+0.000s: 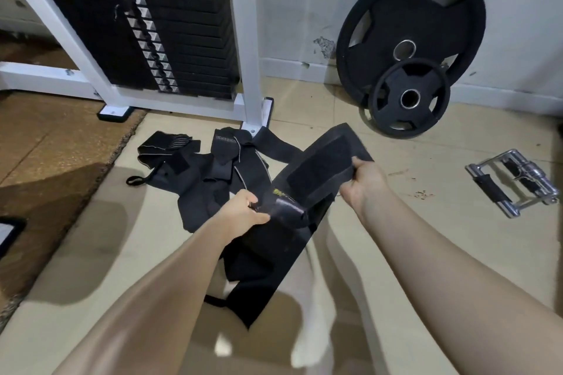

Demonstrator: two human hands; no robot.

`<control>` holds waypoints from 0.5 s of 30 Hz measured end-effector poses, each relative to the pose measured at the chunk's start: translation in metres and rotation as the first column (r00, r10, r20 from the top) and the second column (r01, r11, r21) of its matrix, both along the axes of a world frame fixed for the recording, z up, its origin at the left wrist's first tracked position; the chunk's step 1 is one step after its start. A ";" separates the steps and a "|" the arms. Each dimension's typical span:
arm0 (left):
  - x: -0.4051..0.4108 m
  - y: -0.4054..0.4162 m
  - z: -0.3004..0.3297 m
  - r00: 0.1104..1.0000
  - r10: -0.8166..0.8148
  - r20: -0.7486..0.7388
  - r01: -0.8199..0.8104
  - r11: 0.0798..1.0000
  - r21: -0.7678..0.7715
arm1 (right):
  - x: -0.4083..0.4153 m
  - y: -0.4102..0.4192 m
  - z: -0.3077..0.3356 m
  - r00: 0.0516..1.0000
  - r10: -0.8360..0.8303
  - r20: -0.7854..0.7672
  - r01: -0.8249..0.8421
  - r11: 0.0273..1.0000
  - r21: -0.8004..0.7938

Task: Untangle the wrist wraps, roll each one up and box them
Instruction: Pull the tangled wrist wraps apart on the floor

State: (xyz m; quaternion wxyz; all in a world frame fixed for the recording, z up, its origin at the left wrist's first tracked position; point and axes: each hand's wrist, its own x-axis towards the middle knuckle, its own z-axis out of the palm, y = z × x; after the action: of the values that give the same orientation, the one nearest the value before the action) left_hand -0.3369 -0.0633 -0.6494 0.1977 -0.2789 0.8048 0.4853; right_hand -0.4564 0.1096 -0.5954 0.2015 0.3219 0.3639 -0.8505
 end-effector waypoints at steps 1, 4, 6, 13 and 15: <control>0.002 0.000 -0.006 0.999 0.035 0.008 -0.034 0.998 -0.050 | -0.005 0.001 0.000 0.999 -0.031 0.012 0.031 0.999 -0.009; 0.003 -0.005 -0.016 0.998 0.037 0.042 -0.033 0.996 -0.088 | -0.018 0.012 -0.005 0.998 -0.062 0.032 0.062 0.998 0.010; -0.001 -0.017 -0.018 0.994 0.074 0.076 -0.051 0.962 -0.269 | -0.021 0.019 -0.012 0.997 -0.057 0.050 0.055 0.997 0.049; 0.002 -0.039 -0.011 0.910 0.405 -0.091 -0.413 0.905 -0.105 | -0.035 0.039 -0.031 0.992 -0.124 0.038 0.119 0.987 0.111; -0.001 -0.027 0.000 0.873 0.469 -0.132 -0.447 0.879 0.167 | -0.030 0.034 -0.041 0.994 -0.082 0.078 0.068 0.983 0.168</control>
State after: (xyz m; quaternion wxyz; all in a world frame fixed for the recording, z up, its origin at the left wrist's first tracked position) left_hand -0.3382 -0.0900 -0.6498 0.0262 -0.4062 0.6957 0.5919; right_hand -0.4868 0.1441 -0.6362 0.1571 0.3868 0.4117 -0.8100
